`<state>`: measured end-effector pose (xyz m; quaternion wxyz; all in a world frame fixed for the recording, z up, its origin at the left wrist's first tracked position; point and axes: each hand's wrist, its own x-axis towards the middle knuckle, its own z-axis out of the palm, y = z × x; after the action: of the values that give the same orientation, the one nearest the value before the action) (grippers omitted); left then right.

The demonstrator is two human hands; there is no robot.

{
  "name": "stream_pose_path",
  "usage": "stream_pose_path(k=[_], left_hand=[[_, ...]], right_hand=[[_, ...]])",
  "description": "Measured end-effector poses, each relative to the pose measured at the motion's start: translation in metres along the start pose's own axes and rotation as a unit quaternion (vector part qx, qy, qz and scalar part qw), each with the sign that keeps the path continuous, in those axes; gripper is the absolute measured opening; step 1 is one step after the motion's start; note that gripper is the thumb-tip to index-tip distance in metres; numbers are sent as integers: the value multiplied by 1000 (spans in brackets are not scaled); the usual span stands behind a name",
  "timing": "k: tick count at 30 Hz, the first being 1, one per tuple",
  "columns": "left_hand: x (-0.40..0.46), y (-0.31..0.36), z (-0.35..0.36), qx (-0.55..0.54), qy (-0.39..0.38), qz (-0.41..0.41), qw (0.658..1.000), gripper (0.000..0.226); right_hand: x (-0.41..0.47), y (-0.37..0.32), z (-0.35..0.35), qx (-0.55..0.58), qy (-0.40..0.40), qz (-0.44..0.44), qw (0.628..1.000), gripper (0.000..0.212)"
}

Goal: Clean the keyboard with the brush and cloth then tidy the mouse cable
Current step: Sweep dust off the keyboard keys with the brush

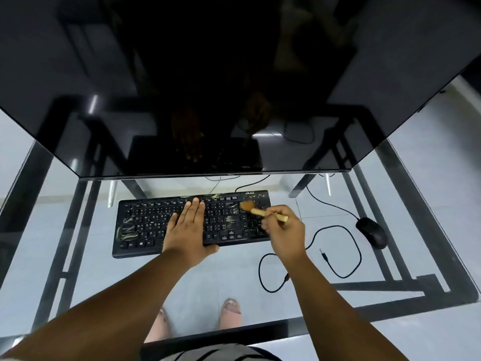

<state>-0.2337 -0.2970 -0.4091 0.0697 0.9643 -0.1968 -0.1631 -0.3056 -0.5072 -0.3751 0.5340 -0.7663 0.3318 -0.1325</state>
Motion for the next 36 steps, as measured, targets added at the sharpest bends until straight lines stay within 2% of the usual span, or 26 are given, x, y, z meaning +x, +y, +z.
stream_pose_path(k=[1,3,4,5,7,8,9,11,13,19,21,24,27,30,32,34,36], left_hand=[[-1,0,0,0,0,-1,1000,114],[-1,-2,1,0,3,-5,1000,114],[-2,-3,1,-2,6,-8,1000,114],[-3,-4,0,-3,6,-9,1000,114],[-5,-8,-1,-2,8,-11,1000,114],[-6,-10,-1,1,9,-14,1000,113],[-7,-12,-2,3,8,-17,1000,113],[-10,-18,-3,0,11,-27,1000,113],[-14,-26,-6,-5,18,-32,999,113],[-29,-67,-15,-36,39,-55,997,115],[-35,-88,-19,-42,44,-63,996,118],[-43,-122,-24,-46,36,-77,995,124],[-50,-153,-28,-45,17,-94,994,129],[-54,-174,-27,-60,-35,-89,994,128],[-57,-182,-25,-62,-69,-72,993,122],[-58,-186,-24,-56,-71,-53,994,112],[-59,-189,-24,-52,-63,-41,996,105]], right_hand=[[-1,1,0,-27,-1,-7,1000,11],[-1,2,0,-85,71,-9,994,6],[0,3,-2,-78,95,-5,992,5],[0,3,-2,-50,89,-10,995,5],[-3,1,2,-14,20,-16,1000,8],[-5,0,3,-26,-3,-21,999,9],[-5,1,4,-55,7,-31,998,8],[-7,-2,6,-122,92,-44,987,8],[-9,-6,10,-93,130,-45,986,8],[-26,-28,57,106,38,-9,994,10],[-36,-39,82,129,14,30,991,7],[-49,-54,120,163,-37,66,984,13],[-62,-70,155,171,-102,45,979,11],[-78,-83,182,148,-181,33,972,1],[-84,-82,191,67,-202,11,977,4],[-87,-76,193,-70,-131,-46,988,4],[-89,-74,190,-87,-25,-75,993,8]])
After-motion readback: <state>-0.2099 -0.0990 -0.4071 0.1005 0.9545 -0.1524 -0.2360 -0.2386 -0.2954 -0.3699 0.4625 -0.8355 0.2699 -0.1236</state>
